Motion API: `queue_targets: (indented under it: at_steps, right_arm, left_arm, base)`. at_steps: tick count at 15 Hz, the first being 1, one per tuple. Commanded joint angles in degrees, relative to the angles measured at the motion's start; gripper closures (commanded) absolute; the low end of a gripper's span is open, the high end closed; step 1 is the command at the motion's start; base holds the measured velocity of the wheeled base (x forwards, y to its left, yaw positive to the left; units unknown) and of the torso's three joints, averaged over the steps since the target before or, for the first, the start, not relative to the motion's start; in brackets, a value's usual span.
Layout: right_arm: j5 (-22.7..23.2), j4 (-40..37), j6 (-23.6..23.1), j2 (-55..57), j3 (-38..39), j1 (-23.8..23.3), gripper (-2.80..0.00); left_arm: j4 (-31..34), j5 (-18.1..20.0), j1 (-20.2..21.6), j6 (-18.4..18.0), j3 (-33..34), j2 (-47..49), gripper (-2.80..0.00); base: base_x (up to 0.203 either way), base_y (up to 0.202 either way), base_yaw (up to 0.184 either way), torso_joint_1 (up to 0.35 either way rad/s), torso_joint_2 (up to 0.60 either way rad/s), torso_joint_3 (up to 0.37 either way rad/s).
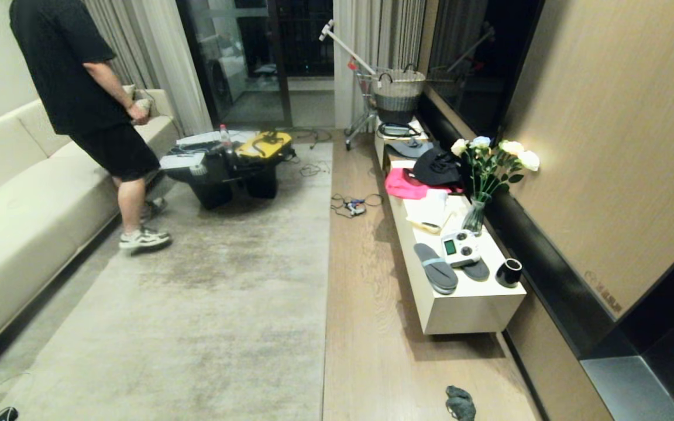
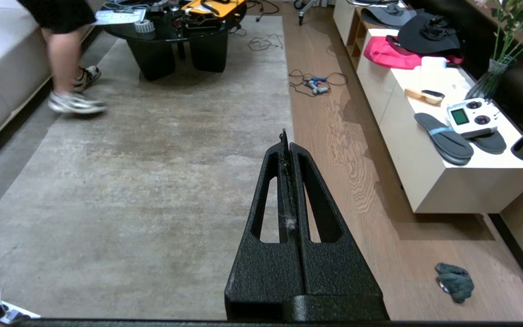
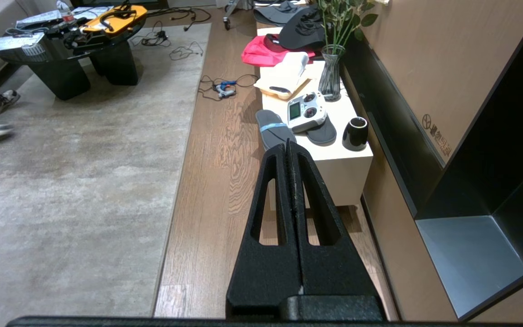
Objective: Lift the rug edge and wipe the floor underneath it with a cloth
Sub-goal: Pick up the rag
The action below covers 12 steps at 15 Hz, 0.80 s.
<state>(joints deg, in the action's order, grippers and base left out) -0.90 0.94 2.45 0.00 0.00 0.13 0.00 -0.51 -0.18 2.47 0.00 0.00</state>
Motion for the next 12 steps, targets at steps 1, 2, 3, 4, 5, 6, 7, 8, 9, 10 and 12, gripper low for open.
queue_targets:
  at_steps: [1, 2, 3, 4, 5, 6, 7, 8, 9, 10, 12]
  right_arm:
    - [0.0, 0.0, 0.0, 0.1, 0.0, 0.0, 0.0]
    - [0.0, 0.0, 0.0, 0.1, 0.0, 0.0, 0.0]
    - [0.0, 0.0, 0.0, 0.1, 0.0, 0.0, 0.0]
    - [0.0, 0.0, 0.0, 0.1, 0.0, 0.0, 0.0]
    - [0.0, 0.0, 0.0, 0.1, 0.0, 0.0, 0.0]
    - [0.0, 0.0, 0.0, 0.1, 0.0, 0.0, 0.0]
    - [0.0, 0.0, 0.0, 0.1, 0.0, 0.0, 0.0]
    - [0.0, 0.0, 0.0, 0.1, 0.0, 0.0, 0.0]
    - [0.0, 0.0, 0.0, 0.1, 0.0, 0.0, 0.0]
    - [0.0, 0.0, 0.0, 0.1, 0.0, 0.0, 0.0]
    - [0.0, 0.0, 0.0, 0.1, 0.0, 0.0, 0.0]
  left_arm:
    - [0.0, 0.0, 0.0, 0.1, 0.0, 0.1, 0.0]
    - [0.0, -0.1, 0.0, 0.0, 0.0, 0.1, 0.0]
    - [0.0, 0.0, 0.0, 0.0, 0.0, 0.1, 0.0]
    - [0.0, 0.0, 0.0, 0.0, 0.0, 0.1, 0.0]
    - [0.0, -0.1, 0.0, 0.0, 0.0, 0.1, 0.0]
    - [0.0, 0.0, 0.0, 0.0, 0.0, 0.1, 0.0]
    - [0.0, 0.0, 0.0, 0.0, 0.0, 0.1, 0.0]
    - [0.0, 0.0, 0.0, 0.0, 0.0, 0.1, 0.0]
    - [0.0, 0.0, 0.0, 0.0, 0.0, 0.1, 0.0]
    - [0.0, -0.1, 0.0, 0.1, 0.0, 0.1, 0.0]
    - [0.0, -0.1, 0.0, 0.0, 0.0, 0.1, 0.0]
  base:
    - [0.0, 0.0, 0.0, 0.0, 0.0, 0.0]
    - [0.0, 0.0, 0.0, 0.0, 0.0, 0.0]
    - [0.0, 0.0, 0.0, 0.0, 0.0, 0.0]
    - [0.0, 0.0, 0.0, 0.0, 0.0, 0.0]
    - [0.0, 0.0, 0.0, 0.0, 0.0, 0.0]
    - [0.0, 0.0, 0.0, 0.0, 0.0, 0.0]
    - [0.0, 0.0, 0.0, 0.0, 0.0, 0.0]
    - [0.0, 0.0, 0.0, 0.0, 0.0, 0.0]
    - [0.0, 0.0, 0.0, 0.0, 0.0, 0.0]
    - [0.0, 0.0, 0.0, 0.0, 0.0, 0.0]
    - [0.0, 0.0, 0.0, 0.0, 0.0, 0.0]
